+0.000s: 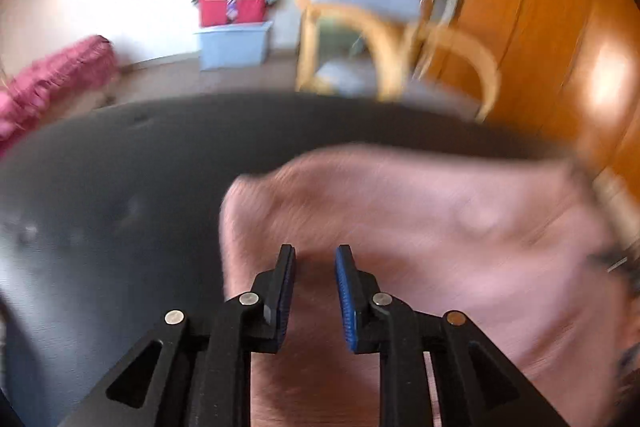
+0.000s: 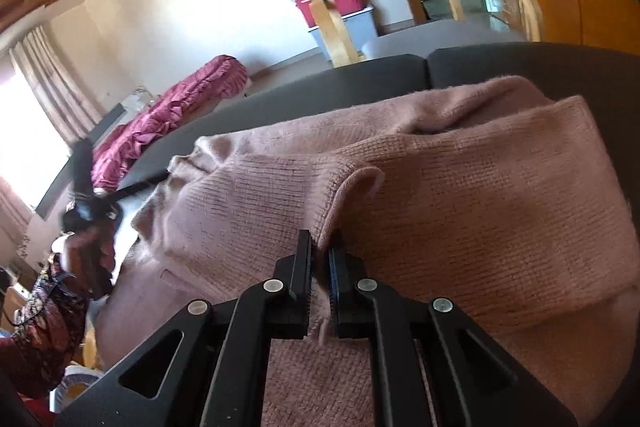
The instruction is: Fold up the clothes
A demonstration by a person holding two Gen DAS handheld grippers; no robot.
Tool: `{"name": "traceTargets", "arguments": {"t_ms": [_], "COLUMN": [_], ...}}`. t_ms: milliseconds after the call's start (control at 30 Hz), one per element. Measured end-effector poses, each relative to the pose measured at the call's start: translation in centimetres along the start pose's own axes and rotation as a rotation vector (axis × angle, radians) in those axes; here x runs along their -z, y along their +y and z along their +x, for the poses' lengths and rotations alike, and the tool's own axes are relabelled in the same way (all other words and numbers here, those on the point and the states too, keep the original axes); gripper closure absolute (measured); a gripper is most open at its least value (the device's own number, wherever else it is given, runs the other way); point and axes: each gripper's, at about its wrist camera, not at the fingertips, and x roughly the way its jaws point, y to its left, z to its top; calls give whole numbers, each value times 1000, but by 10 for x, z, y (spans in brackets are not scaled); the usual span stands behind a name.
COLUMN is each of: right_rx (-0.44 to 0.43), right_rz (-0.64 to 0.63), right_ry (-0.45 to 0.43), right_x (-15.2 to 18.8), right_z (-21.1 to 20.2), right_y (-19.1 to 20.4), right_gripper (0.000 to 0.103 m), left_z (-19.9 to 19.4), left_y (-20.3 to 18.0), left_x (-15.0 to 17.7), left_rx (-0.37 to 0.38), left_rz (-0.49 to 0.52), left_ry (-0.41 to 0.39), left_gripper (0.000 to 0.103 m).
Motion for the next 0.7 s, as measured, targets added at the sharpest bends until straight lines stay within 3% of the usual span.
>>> {"name": "traceTargets", "arguments": {"t_ms": [133,167,233,333,400,467,533,633,700], "right_rx": [97,113,88,112,97,14,-28,-84,-48], "right_rz": [22,44,95,96,71,27,-42,-147,-164], "right_ry": [4,2,-9,-102,-175,-166,-103,-15,23], "right_x": [-1,-2,-3,-7,-14,-22,-26,-28,-26], "right_z": [6,7,4,-14,-25,-19,-1,34,49], "right_y": [-11,-17,-24,-17,-6,13,38,78,81], "right_gripper": [91,84,84,84,84,84,84,84,84], "left_z": [-4,-7,-18,-40,-46,-49,-43,-25,-17], "left_y": [24,31,34,13,-11,-36,-52,-63,-51], "left_x": [2,5,10,15,12,7,5,10,14], "left_rx": [-182,-154,-81,-35,35,112,161,98,43], "left_rz": [-106,-145,-202,-178,-122,-66,-37,-13,-62], "left_ry": [-1,-4,-31,-119,-139,-148,-114,-50,-10], "left_gripper": [81,81,81,84,84,83,83,83,83]}}
